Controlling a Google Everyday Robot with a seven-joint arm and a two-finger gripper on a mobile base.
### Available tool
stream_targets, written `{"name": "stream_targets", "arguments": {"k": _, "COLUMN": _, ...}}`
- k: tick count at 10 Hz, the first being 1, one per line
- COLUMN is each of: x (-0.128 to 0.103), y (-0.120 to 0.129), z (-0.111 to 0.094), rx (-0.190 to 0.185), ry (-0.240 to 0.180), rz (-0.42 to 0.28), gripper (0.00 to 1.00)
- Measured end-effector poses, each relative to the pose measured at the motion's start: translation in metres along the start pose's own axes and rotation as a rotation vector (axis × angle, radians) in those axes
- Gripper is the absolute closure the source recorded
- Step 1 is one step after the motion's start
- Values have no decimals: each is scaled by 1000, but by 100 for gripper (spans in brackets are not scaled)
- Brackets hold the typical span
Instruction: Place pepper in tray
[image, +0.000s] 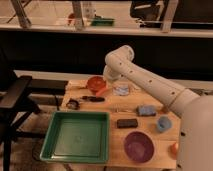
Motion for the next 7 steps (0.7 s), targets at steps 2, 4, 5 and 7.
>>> {"name": "stream_targets", "arguments": {"k": 2, "x": 1, "y": 3, "z": -5, "rx": 16, "ry": 22, "rz": -5, "gripper": 42}}
{"name": "stream_targets", "arguments": {"k": 4, "x": -4, "y": 9, "z": -33, "rx": 45, "ry": 42, "rz": -24, "gripper": 62}}
{"name": "stream_targets", "arguments": {"k": 5, "x": -7, "y": 9, "z": -51, "rx": 57, "ry": 50, "rz": -37, "gripper": 72}}
{"name": "stream_targets", "arguments": {"k": 7, "x": -11, "y": 9, "z": -77, "rx": 74, "ry": 64, "rz": -54, "gripper": 91}}
